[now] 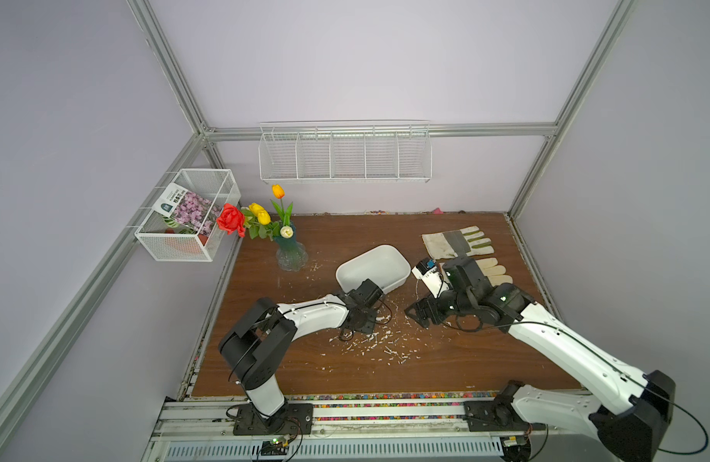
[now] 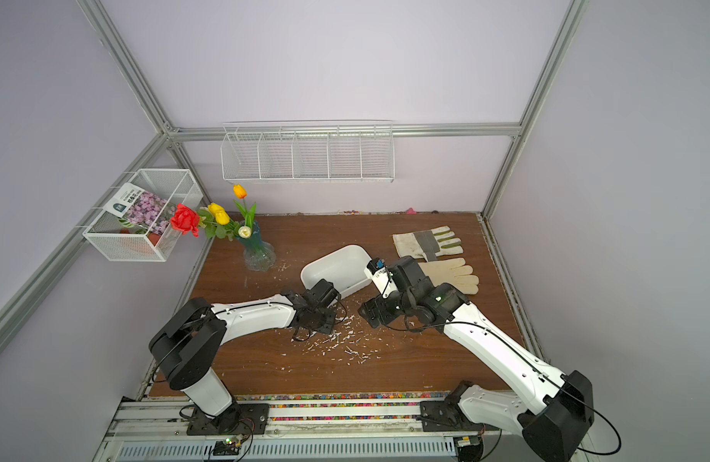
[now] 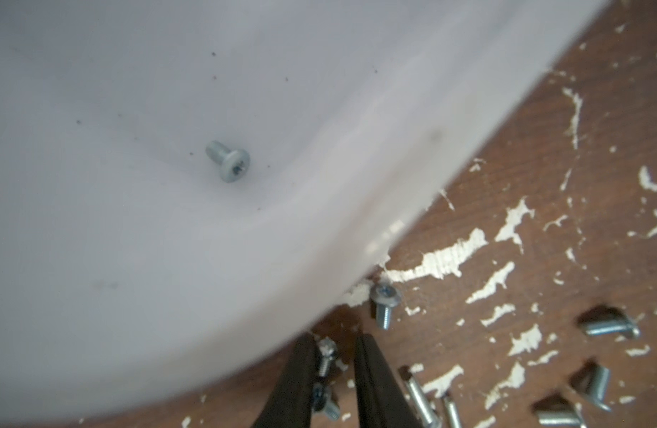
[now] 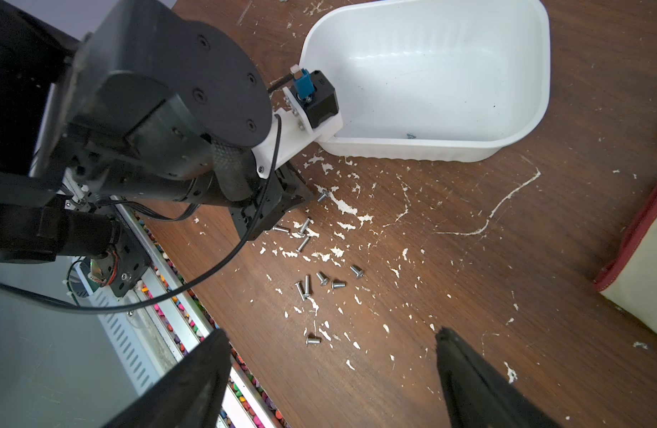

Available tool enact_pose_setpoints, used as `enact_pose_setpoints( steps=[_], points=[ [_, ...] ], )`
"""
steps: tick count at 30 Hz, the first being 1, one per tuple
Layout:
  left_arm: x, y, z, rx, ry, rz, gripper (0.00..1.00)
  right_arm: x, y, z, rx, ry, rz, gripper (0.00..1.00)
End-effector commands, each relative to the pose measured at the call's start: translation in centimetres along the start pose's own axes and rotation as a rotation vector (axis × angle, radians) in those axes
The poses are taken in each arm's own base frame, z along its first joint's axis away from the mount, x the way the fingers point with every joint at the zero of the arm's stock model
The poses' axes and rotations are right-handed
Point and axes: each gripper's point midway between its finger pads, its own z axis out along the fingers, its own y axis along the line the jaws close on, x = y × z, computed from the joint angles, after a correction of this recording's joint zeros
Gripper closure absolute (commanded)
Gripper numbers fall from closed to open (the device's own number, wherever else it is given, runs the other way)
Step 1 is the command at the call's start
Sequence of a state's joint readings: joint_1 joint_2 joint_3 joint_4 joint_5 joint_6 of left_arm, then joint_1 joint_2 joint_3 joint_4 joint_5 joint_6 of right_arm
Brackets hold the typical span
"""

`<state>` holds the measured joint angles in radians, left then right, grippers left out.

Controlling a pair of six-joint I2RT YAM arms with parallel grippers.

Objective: Put the screws on the desktop into the storage box
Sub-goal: Pick up the screw from the center of the board.

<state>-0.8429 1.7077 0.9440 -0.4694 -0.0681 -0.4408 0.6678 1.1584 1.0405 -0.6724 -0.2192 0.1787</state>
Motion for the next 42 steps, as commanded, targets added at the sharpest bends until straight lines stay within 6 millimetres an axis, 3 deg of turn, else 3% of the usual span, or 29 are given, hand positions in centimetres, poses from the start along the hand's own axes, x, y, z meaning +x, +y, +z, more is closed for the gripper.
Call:
enact_pose_setpoints(
  steps=[1,22,32,42],
  points=[
    [2.2,1.1,1.4,-0.037,0.081,0.0,0.77,0.5,0.1,0.5,-0.014,0.016,0.0,0.11],
    [1.1,0.8,0.5,-0.025,0.035,0.008,0.87,0.5,0.1,0.5,-0.012,0.015,-0.001,0.11],
    [-0.2,0.3,-1.4,-0.004,0.0,0.007,0.87,0.5,0.1,0.5,-0.011,0.016,-0.001,0.11],
    [-2.7,-1.2,-4.9,0.064,-0.074,0.003,0.87,0.6,0.0,0.5,-0.01,0.018,0.001,0.11]
  ],
)
